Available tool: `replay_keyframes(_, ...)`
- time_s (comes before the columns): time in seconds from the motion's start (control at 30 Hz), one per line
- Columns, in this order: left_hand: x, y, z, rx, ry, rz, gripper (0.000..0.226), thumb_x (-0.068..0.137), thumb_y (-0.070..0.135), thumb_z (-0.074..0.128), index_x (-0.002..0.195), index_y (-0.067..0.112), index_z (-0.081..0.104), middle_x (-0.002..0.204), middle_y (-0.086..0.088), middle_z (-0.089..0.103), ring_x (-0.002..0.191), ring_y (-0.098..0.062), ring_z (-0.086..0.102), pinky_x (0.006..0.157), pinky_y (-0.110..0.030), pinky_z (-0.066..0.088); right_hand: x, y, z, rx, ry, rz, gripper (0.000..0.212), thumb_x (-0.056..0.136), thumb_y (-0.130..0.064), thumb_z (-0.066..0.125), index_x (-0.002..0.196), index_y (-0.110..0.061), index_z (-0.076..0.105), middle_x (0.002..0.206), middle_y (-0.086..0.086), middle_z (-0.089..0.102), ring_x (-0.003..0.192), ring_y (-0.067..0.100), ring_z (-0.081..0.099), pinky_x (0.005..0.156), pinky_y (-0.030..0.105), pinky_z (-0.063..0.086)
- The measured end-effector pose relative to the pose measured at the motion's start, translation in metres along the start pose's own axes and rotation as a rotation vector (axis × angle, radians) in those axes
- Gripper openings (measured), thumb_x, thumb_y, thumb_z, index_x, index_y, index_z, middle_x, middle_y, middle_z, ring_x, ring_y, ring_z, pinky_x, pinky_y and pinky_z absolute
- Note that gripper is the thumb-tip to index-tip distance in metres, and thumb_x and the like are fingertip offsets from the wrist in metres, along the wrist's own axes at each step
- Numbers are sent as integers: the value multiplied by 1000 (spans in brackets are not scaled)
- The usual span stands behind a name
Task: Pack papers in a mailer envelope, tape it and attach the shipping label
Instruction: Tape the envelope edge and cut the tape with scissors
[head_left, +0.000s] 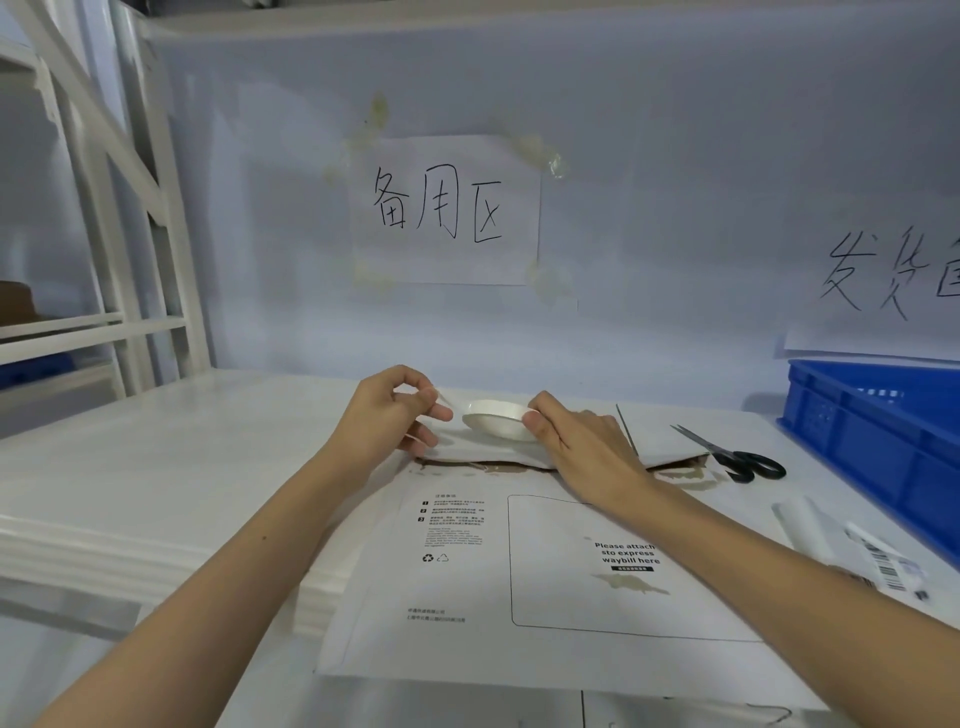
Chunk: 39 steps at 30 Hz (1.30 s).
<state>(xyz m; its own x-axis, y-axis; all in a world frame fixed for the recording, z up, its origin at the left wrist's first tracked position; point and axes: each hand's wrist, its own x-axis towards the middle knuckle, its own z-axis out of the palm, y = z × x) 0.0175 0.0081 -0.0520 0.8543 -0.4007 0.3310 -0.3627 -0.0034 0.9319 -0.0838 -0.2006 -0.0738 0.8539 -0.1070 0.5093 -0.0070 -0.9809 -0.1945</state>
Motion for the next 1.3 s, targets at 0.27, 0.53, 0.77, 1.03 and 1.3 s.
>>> replay_keyframes(0.27, 4, 0, -5, -209, -15, -135, 6, 94, 11, 56, 89, 9, 58, 81, -8, 76, 46, -16, 57, 48, -23, 52, 0, 0, -3, 535, 10, 59, 19, 97, -41, 52, 96, -22, 55, 79, 1, 62, 66, 7, 49, 61, 13, 36)
replay_keyframes(0.53, 4, -1, -2, -233, -63, -140, 7, 93, 10, 60, 96, 13, 65, 87, -7, 76, 52, -17, 61, 53, -21, 55, 2, -2, -6, 719, 171, 124, 16, 87, -27, 69, 92, -33, 55, 102, -1, 60, 84, 11, 60, 67, 5, 41)
replay_keyframes(0.77, 4, -1, -2, -307, -97, -174, 9, 92, 5, 58, 94, 8, 66, 87, -9, 74, 58, -16, 63, 60, -23, 52, 3, -2, -9, 753, 177, 137, 19, 89, -26, 68, 103, -31, 57, 106, -11, 56, 71, 13, 53, 66, 19, 46)
replay_keyframes(1.03, 6, -1, -1, -333, -85, -225, 13, 87, 8, 57, 87, 2, 69, 87, -14, 75, 71, -19, 67, 68, -22, 59, 8, -8, -17, 949, 150, 144, 27, 85, -9, 70, 107, -21, 60, 116, -11, 59, 70, 16, 65, 68, 27, 52)
replay_keyframes(1.3, 9, -5, -2, -280, -110, -209, 6, 88, 10, 68, 88, 4, 69, 83, -9, 72, 70, -12, 67, 66, -17, 57, 21, -26, -34, 829, 248, 157, 24, 86, -11, 69, 86, -25, 49, 94, -7, 60, 66, 17, 62, 73, 36, 51)
